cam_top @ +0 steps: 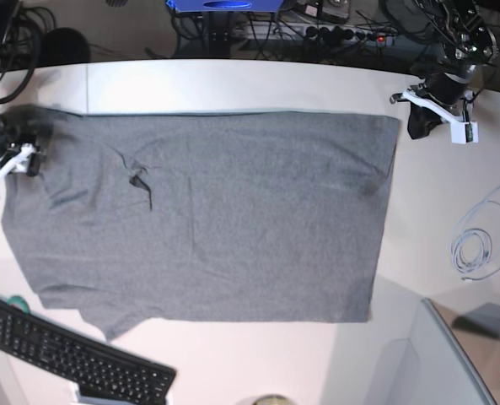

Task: Layout the t-shirt on the table in an organized manner, then fold the t-shirt properly
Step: 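Regrasp the shirt edge corners with both grippers and hold them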

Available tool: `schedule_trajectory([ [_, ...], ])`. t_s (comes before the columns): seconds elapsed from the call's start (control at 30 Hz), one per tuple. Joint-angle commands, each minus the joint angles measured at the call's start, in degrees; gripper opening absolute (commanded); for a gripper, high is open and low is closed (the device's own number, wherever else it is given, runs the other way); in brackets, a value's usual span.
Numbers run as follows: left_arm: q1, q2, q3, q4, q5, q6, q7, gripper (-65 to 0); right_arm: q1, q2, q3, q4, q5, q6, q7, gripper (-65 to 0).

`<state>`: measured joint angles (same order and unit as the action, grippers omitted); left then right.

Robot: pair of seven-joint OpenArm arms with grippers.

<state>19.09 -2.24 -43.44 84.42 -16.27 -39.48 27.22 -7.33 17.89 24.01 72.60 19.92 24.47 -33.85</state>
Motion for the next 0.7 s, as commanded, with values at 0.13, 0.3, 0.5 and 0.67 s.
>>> schedule_trajectory([
  [0.13,0.0,-0.4,-0.2,0.7,-0.9,-0.5,-1.3,-65.0,3.9,2.3,0.0,-3.5,0.4,0.3,0.9,-33.0],
  [0.3,-0.1,-0.6,-0.2,-2.0,-0.9,-0.5,-1.4,-65.0,4.7,3.6,0.0,-7.3,0.4,0.3,0.7,-33.0],
  [0.5,-0.3,-0.6,-0.2,-4.0,-0.9,-0.5,-1.4,-65.0,3.4,3.9,0.0,-8.1,0.4,0.3,0.6,-33.0],
  [0.67,-0.5,-0.6,-0.2,-3.8,-0.9,-0.5,-1.4,-65.0,3.0,3.5,0.0,-8.5,0.4,0.3,0.6,-33.2],
])
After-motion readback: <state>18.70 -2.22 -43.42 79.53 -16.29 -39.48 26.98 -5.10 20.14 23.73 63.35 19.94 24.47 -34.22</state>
